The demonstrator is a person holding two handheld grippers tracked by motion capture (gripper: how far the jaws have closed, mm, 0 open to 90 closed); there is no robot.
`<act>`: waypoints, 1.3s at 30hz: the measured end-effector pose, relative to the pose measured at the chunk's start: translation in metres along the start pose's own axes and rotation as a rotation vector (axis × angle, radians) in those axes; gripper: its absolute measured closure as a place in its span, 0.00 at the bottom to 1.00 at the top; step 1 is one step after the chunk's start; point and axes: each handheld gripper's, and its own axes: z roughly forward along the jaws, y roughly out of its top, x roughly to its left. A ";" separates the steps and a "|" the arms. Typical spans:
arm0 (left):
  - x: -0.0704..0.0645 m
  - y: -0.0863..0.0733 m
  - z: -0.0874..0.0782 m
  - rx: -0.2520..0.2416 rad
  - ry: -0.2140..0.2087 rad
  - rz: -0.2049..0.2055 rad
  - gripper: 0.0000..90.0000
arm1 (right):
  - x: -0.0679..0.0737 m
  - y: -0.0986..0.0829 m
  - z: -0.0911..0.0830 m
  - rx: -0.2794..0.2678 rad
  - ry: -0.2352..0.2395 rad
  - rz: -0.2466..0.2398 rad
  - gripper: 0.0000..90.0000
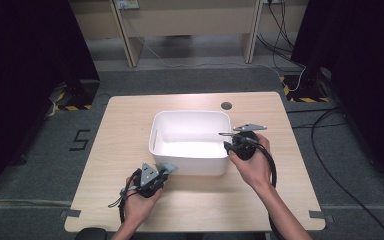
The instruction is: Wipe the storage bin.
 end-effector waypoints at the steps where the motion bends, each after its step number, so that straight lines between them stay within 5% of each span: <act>1: 0.000 0.000 0.000 0.000 0.000 0.000 0.91 | 0.000 0.000 0.000 0.000 0.000 0.000 0.76; 12: 0.002 -0.003 0.007 0.054 -0.008 0.004 0.91 | -0.001 0.000 0.000 0.002 0.010 0.009 0.76; 23: -0.008 -0.001 0.015 0.057 -0.026 0.011 0.91 | -0.001 0.000 0.000 0.001 0.011 0.014 0.76; 39: -0.012 0.010 0.013 0.009 -0.038 -0.002 0.91 | -0.002 -0.001 0.001 -0.002 0.005 0.013 0.76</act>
